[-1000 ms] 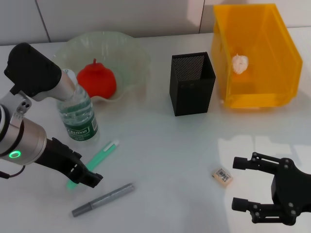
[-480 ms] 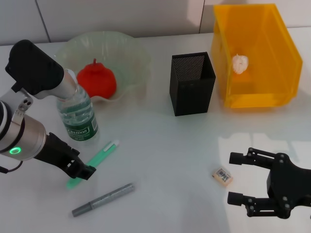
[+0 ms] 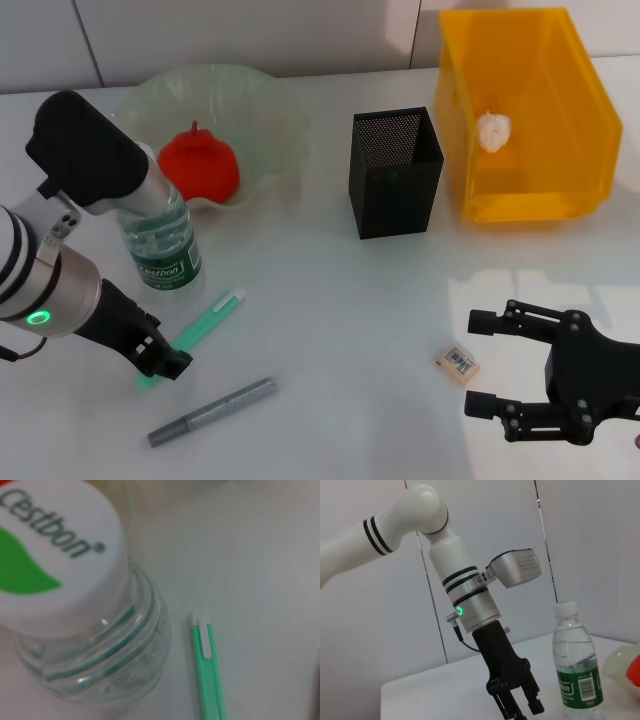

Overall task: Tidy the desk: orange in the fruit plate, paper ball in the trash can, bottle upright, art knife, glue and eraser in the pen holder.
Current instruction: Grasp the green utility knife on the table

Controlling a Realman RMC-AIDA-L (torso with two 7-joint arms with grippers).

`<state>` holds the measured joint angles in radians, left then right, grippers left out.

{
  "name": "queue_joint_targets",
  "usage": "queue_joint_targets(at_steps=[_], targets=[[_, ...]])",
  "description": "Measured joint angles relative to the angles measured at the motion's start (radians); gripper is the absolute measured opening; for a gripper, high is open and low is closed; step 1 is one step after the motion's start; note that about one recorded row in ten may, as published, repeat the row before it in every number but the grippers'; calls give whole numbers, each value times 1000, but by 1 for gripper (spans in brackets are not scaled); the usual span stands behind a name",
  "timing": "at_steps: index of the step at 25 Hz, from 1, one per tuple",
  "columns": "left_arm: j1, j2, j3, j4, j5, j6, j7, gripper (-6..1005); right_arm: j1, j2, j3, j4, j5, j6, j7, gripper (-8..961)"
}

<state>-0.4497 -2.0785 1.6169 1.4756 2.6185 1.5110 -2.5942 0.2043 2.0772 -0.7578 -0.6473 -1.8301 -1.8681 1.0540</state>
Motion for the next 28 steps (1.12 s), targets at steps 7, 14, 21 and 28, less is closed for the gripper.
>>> queue_joint_targets(at_steps=[7,14,21,28], targets=[[-6,-1,47,-1,40,0,-24,575,5,0,0,5,-10,9,0,833],[-43,-2,49,-81,40,-15,-27,557,13,0,3,23,-13,15,0,834],[-48,-2,49,-82,39,-17,-27,538,16,0,3,25,-14,22,-1,834],[-60,-2,59,-97,39,-16,-26,509,20,0,2,25,-14,24,0,834]])
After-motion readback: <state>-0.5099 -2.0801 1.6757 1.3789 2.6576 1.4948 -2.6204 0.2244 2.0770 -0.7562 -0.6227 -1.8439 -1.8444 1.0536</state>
